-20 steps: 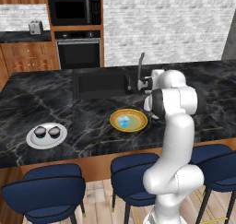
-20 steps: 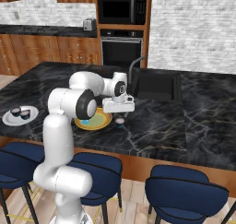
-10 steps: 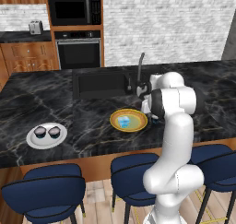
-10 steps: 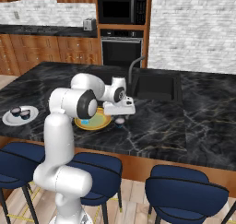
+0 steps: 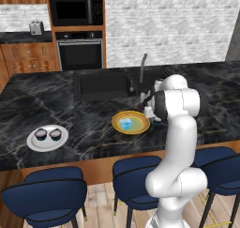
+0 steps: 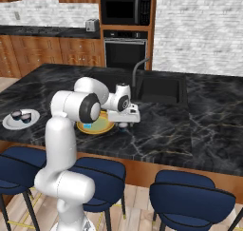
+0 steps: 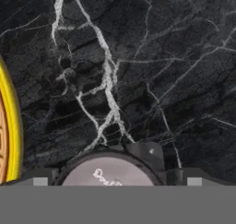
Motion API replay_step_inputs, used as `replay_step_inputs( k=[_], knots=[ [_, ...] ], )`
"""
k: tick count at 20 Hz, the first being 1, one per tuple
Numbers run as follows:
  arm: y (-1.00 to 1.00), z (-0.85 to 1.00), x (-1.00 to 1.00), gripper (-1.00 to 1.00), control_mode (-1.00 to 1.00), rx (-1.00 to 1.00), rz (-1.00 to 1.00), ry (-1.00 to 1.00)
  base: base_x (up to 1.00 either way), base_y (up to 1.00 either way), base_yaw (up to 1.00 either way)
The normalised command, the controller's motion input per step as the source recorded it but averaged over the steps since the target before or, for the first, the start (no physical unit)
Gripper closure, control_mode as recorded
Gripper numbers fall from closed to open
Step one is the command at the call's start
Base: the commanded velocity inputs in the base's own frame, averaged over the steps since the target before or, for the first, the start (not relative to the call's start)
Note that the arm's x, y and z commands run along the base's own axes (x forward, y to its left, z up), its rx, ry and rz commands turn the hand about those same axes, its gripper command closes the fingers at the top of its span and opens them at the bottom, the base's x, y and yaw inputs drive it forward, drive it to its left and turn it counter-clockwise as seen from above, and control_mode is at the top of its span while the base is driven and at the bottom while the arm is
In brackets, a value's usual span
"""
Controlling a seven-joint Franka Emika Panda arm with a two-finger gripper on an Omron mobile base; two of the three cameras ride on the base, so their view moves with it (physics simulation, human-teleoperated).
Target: Place two yogurt containers on each plate.
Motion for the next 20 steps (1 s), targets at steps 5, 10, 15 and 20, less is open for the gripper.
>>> replay_step_inputs(
  k=[5, 10, 15, 20],
  knots=[
    [0.00, -0.16, 0.03, -1.00, -1.00, 0.00, -0.03, -0.10, 0.00, 0.00, 0.00],
    [0.00, -0.13, -0.08, 1.00, -1.00, 0.02, -0.01, -0.03, 0.00, 0.00, 0.00],
    [0.00, 0.33, -0.15, 1.00, -1.00, 0.05, 0.00, -0.02, 0.00, 0.00, 0.00],
    [0.23, 0.80, 0.00, 1.00, -1.00, 0.01, 0.00, 0.00, 0.00, 0.00, 0.00]
  ],
)
